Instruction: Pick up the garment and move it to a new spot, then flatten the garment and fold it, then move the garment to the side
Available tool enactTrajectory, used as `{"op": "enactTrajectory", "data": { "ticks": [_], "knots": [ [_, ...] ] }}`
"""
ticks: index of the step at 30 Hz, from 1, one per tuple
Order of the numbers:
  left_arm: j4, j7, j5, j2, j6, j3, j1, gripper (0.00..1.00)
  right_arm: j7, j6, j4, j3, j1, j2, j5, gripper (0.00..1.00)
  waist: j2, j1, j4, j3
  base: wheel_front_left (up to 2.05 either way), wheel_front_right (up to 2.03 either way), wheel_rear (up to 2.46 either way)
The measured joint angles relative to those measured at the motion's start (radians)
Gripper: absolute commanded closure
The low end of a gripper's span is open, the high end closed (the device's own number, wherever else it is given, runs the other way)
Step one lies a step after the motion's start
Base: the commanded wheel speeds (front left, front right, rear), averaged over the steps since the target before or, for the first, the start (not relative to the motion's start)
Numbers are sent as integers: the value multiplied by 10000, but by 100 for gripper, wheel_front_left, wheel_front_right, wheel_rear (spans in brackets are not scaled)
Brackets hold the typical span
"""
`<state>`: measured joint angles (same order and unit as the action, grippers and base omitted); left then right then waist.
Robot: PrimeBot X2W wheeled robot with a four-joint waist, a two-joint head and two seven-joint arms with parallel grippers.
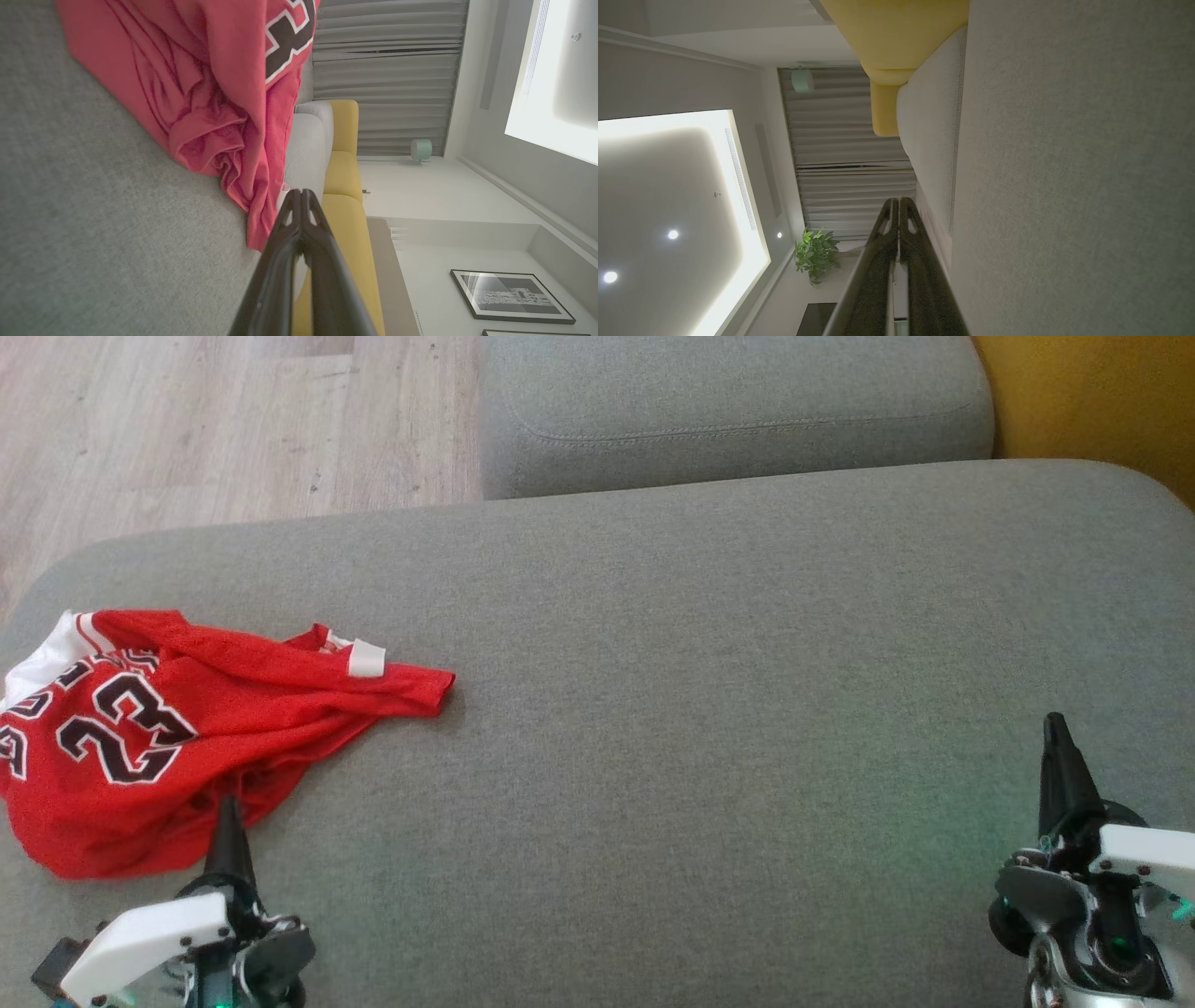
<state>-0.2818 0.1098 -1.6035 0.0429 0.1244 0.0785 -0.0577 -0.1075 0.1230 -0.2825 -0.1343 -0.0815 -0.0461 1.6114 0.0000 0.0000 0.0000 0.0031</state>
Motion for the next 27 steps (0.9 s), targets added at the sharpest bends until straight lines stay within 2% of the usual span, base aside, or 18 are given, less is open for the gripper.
{"op": "enactTrajectory", "data": {
  "ticks": [17,18,22,27],
  "knots": [
    [0,0,0,0,0,0,0,100,0,0,0,0,0,0,0,100,0,0,0,0,0,0,0],
    [-69,-2,4,0,-10,-6,12,0,2,-2,-75,6,3,2,0,0,0,0,0,0,0,0,0],
    [-531,-13,4,-42,-12,-81,406,0,17,-4,-550,42,392,56,0,0,0,0,-2,3,0,0,0],
    [-460,-146,4,-65,-13,-102,562,0,109,-4,-500,121,516,63,-27,0,0,0,-9,9,0,0,0]
  ]
}}
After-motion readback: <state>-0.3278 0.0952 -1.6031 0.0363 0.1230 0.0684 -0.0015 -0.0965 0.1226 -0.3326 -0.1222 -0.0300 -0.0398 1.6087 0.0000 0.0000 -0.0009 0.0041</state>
